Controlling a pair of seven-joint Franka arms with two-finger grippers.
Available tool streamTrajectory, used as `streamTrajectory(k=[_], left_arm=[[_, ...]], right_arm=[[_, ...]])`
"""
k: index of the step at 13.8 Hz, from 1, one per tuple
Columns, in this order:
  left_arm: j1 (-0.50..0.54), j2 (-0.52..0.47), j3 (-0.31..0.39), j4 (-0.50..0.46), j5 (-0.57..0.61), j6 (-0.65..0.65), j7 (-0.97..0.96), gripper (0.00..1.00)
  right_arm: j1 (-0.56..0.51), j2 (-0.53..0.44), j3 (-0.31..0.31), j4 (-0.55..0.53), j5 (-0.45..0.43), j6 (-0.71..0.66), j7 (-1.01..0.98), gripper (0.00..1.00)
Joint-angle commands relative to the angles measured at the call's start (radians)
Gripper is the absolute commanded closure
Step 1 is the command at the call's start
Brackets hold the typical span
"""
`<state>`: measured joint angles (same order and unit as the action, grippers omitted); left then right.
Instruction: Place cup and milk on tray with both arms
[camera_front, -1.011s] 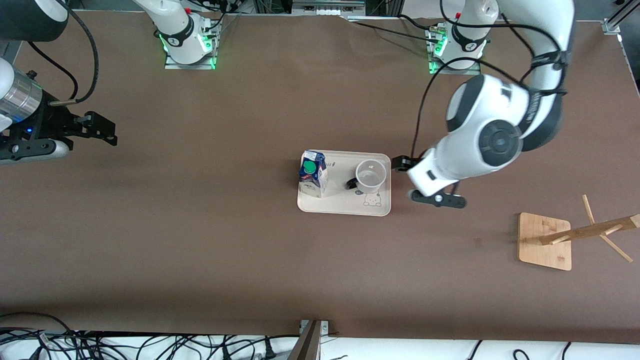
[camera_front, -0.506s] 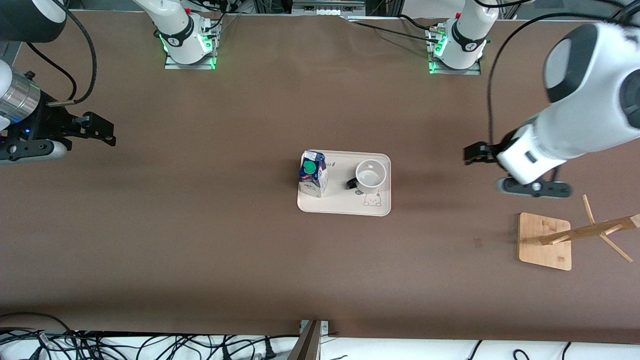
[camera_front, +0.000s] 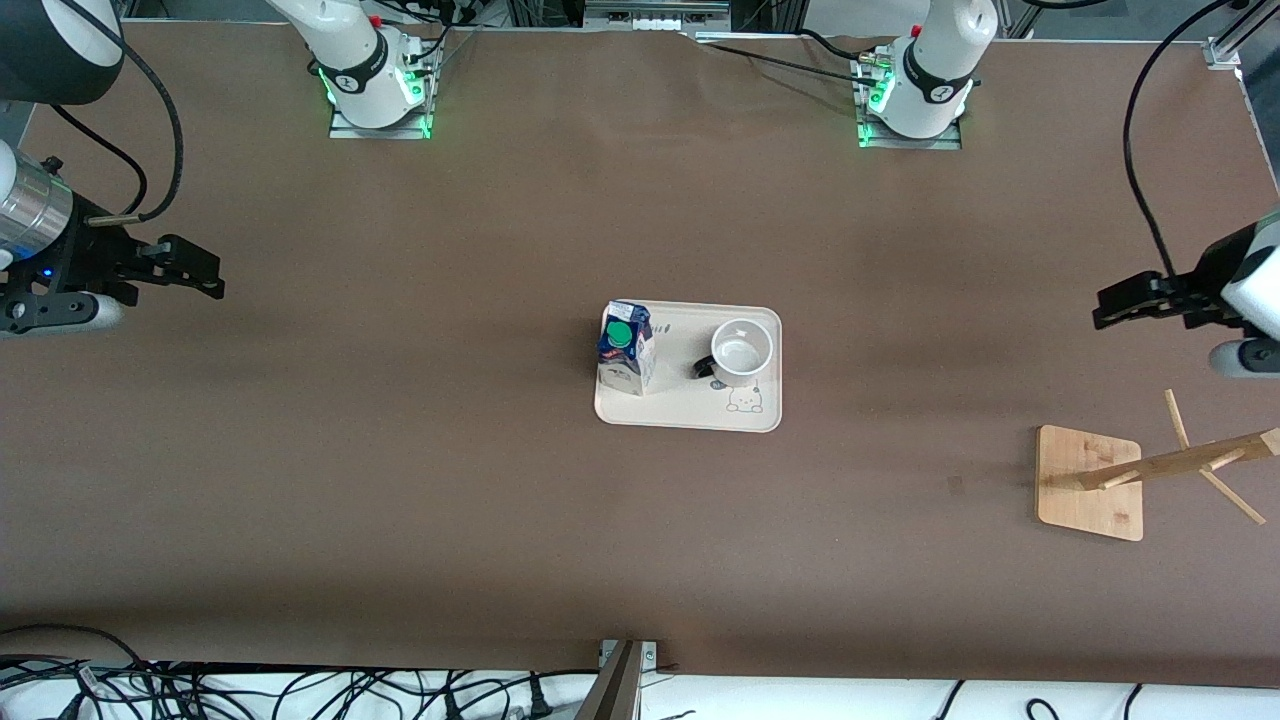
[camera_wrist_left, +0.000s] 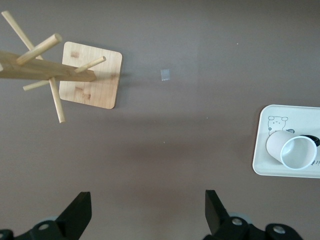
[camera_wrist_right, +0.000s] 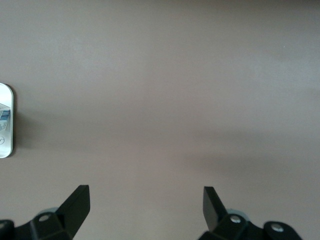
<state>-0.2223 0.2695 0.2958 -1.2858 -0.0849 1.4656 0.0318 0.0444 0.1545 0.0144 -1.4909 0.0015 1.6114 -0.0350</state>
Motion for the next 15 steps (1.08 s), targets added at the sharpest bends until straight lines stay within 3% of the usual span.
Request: streamTrajectory(k=[1,3,6,9,13,15], left_arm=[[-0.012,-0.061,-0.018,-0.085,-0.015,0.004,0.008,0.00],[0.017,-0.088,-0.049,-0.122,-0.019,0.001,0.007,0.00],[0.191,-0.084,-0.232,-0.124,-0.009,0.044,0.010,0.00],[0.164,-0.082,-0.256,-0.116,0.088,0.044,-0.003,0.00],[0.247,-0.081,-0.335,-0.119,0.093,0.048,-0.004,0.00],[0.262,-0.081,-0.342,-0.122,0.090,0.044,-0.004,0.00]], right_arm=[[-0.009,-0.001,0.012,0.006,-0.014,0.001,-0.003,0.00],[-0.009,-0.001,0.010,0.006,-0.014,0.001,-0.002,0.00],[-0.009,-0.001,0.012,0.006,-0.014,0.001,-0.003,0.00],[-0.011,-0.001,0.010,0.006,-0.014,0.001,-0.002,0.00],[-0.015,-0.001,0.010,0.006,-0.012,0.001,-0.003,0.00],[-0.017,0.000,0.010,0.006,-0.014,0.002,-0.005,0.00]])
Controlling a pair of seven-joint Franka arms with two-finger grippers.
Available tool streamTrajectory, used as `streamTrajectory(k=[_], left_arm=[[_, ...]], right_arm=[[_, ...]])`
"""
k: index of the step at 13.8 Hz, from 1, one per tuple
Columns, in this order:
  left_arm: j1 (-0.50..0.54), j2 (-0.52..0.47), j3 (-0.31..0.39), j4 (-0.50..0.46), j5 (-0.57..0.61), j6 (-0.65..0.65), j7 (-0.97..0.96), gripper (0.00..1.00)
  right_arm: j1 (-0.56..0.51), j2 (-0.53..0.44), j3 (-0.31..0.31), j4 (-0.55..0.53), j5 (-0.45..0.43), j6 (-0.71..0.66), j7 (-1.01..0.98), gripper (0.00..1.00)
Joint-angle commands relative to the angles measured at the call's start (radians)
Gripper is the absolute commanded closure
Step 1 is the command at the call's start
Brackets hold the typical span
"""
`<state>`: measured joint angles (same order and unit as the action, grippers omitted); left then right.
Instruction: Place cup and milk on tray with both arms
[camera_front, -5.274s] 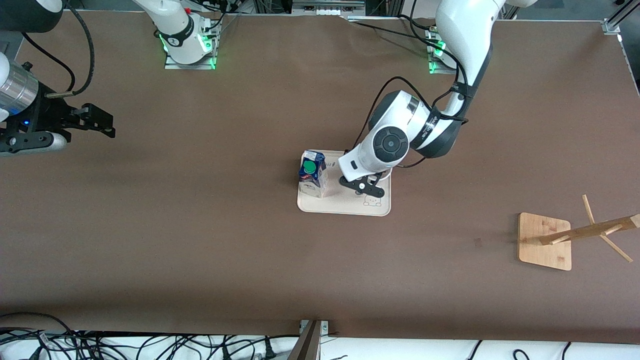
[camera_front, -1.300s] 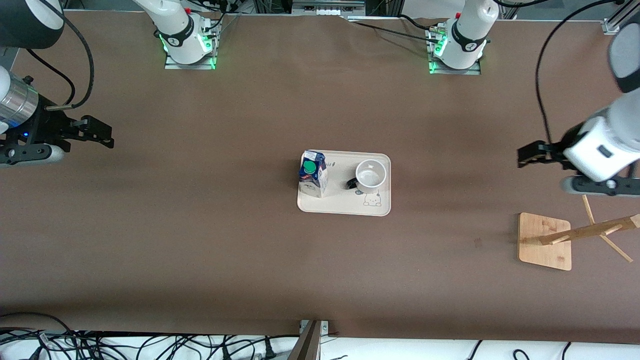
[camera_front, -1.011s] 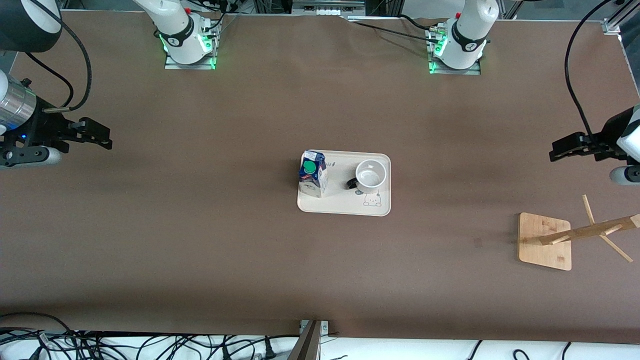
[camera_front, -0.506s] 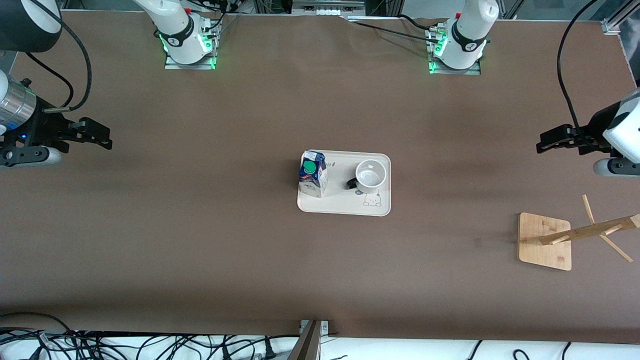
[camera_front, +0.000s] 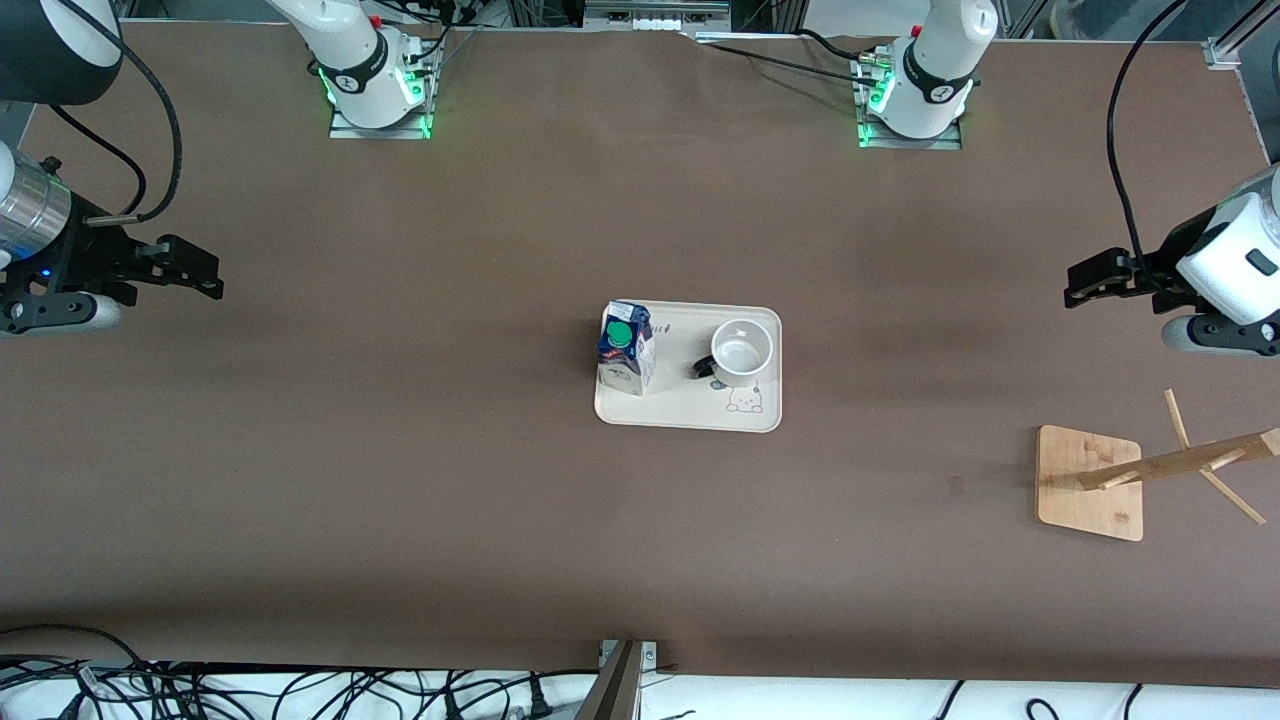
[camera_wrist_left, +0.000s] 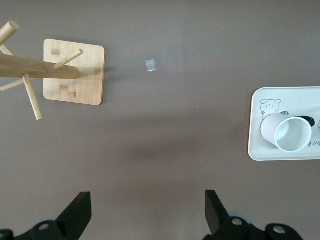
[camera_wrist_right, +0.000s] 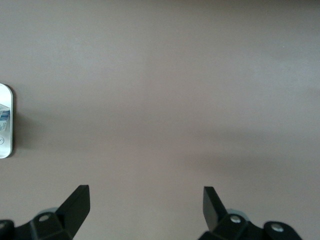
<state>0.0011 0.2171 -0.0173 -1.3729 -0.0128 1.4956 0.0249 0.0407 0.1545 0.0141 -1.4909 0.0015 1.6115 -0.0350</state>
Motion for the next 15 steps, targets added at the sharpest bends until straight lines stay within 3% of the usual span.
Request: streamTrajectory(k=[1,9,12,15], left_arm=[[0.039,-0.027,-0.029,-0.035,0.017,0.011,0.003,0.00],[0.046,-0.012,-0.030,-0.020,-0.016,0.009,-0.006,0.00],[0.051,0.007,-0.021,-0.015,-0.024,0.012,-0.003,0.00],[0.054,0.004,-0.018,-0.015,-0.023,0.012,-0.005,0.00]], right_arm=[[-0.013,0.000,0.010,0.006,-0.014,0.001,-0.005,0.00],[-0.018,0.000,0.010,0.005,-0.012,0.001,-0.005,0.00],[-0.009,0.158,0.012,0.015,-0.003,-0.021,-0.012,0.00],[-0.005,0.145,0.015,0.021,-0.008,0.014,-0.009,0.00]])
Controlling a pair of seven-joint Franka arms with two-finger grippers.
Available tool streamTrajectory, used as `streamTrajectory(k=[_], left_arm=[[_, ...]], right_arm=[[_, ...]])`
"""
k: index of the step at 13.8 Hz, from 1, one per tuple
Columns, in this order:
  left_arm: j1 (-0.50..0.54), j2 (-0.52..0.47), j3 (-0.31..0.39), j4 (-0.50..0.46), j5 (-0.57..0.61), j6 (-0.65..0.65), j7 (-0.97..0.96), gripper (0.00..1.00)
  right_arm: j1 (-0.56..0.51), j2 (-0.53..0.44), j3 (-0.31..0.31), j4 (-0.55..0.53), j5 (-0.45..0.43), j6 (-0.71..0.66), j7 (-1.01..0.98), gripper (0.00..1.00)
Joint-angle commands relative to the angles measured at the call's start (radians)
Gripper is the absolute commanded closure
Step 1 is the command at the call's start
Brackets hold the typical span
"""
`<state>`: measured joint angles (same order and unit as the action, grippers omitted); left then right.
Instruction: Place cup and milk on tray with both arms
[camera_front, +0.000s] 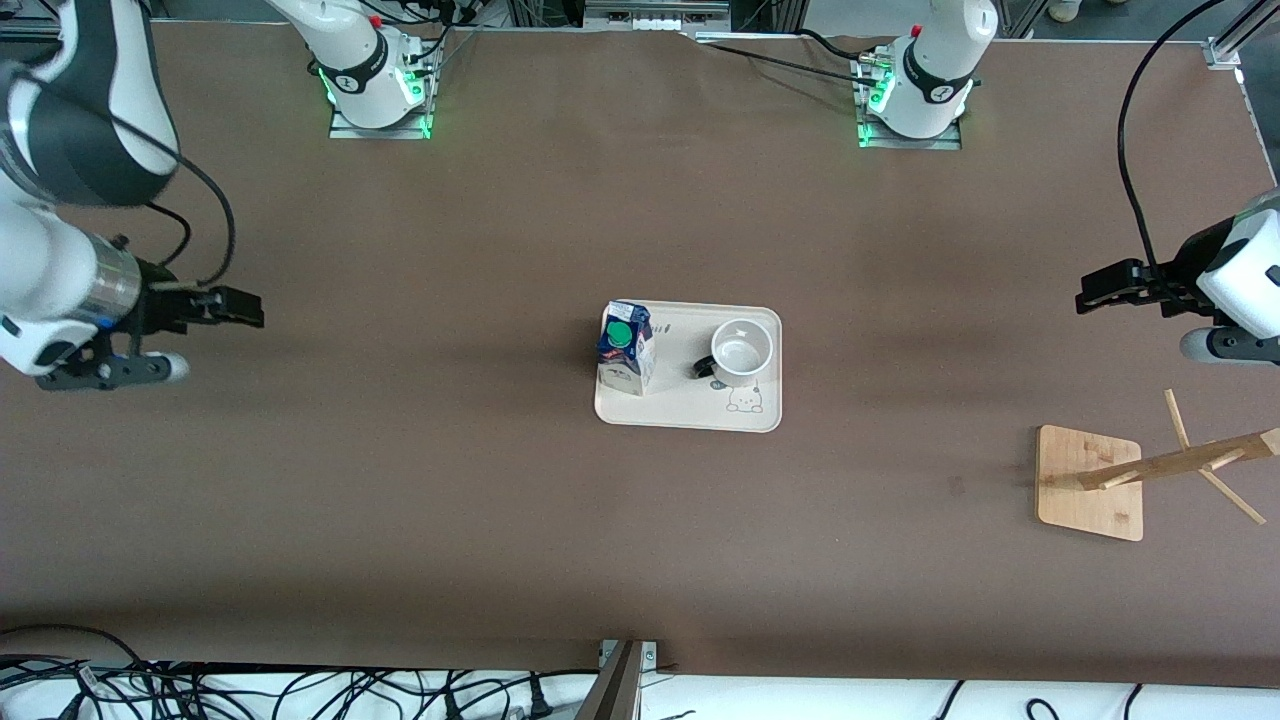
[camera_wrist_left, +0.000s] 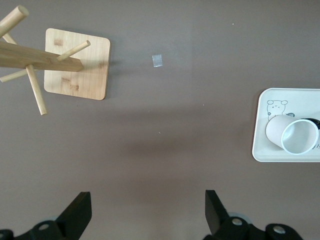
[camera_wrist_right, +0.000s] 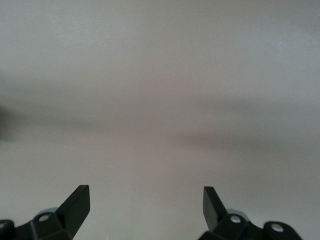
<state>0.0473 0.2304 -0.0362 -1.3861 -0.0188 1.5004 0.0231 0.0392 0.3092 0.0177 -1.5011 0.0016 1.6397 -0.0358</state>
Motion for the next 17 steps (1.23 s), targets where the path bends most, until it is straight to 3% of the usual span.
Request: streamTrajectory(k=[1,7,17], left_arm=[[0.012,-0.014,0.004,-0.001,-0.016,0.006,0.007,0.00],[0.014,-0.013,0.002,0.047,-0.007,0.006,0.008,0.00],[0.019,-0.013,0.004,0.047,-0.009,0.001,0.009,0.00]], right_arm=[[-0.004,-0.015,0.015,0.032,-0.003,0.005,-0.004,0.00],[-0.001,-0.059,0.047,0.036,0.000,0.012,-0.018,0.00],[-0.001,-0.101,0.048,0.036,0.020,0.011,-0.010,0.00]])
